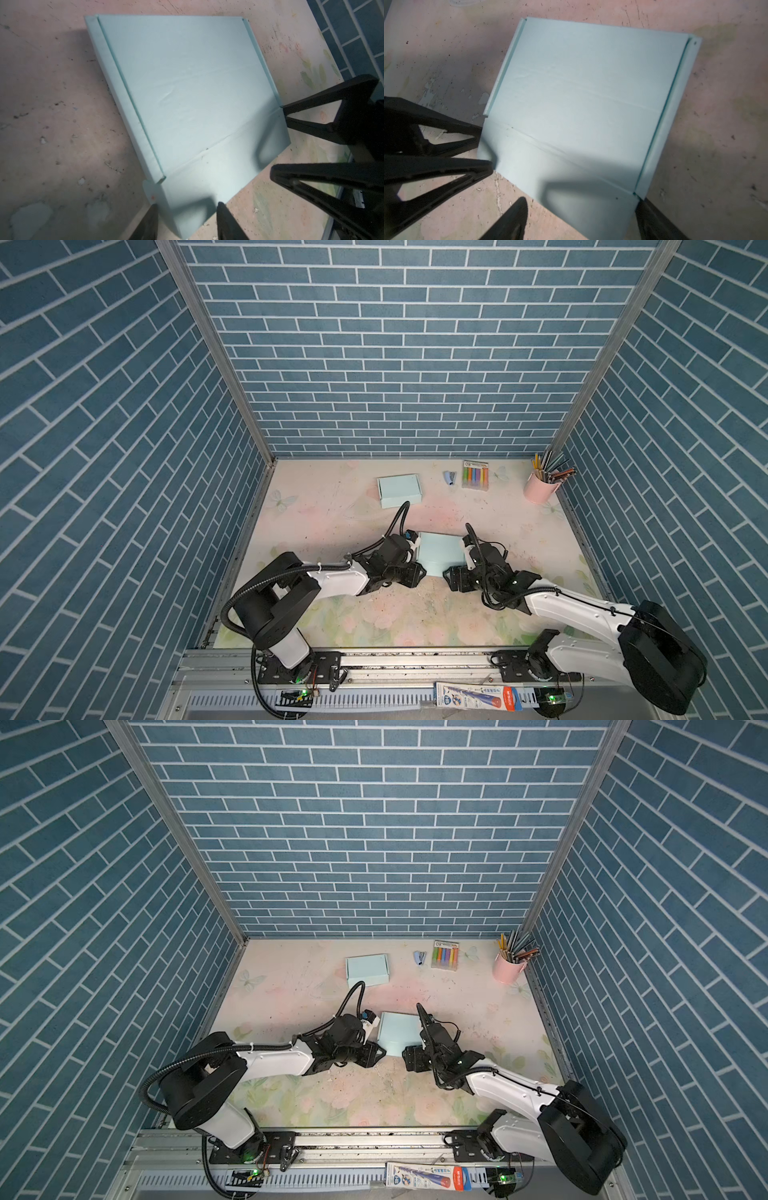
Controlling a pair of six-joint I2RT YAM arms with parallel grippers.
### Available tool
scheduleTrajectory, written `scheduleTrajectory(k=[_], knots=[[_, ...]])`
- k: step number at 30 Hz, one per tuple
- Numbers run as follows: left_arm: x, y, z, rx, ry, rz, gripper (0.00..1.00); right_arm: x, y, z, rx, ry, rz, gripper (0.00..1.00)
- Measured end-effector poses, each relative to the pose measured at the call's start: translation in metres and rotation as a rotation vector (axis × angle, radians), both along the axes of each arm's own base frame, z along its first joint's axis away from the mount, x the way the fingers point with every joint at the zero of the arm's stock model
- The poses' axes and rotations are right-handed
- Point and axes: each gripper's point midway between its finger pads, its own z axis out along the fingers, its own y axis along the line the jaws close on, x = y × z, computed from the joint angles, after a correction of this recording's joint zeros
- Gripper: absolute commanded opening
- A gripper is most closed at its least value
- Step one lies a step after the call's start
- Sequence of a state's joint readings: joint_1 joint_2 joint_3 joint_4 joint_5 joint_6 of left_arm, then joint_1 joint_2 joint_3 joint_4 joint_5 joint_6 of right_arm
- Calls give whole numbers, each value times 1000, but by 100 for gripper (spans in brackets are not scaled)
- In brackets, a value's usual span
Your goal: Fold the paper box
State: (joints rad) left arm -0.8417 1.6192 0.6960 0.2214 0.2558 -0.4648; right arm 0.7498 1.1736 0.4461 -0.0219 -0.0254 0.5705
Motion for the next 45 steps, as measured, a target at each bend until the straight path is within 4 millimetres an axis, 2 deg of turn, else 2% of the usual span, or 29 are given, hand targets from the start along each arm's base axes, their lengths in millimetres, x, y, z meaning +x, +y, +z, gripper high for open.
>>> scheduleTrajectory(k=[15, 23, 29, 45], knots=[[5, -1, -2, 7, -7, 21, 39, 0, 0, -1, -3, 1, -1, 79], [7, -2, -3, 6, -11, 25, 40, 1, 0, -2, -4, 4, -1, 79], [8, -3, 6, -10, -24, 24, 44, 1, 1, 5, 16, -11, 0, 82], [10, -1, 7, -6, -33, 34, 40, 1, 3, 9, 30, -18, 6, 81]])
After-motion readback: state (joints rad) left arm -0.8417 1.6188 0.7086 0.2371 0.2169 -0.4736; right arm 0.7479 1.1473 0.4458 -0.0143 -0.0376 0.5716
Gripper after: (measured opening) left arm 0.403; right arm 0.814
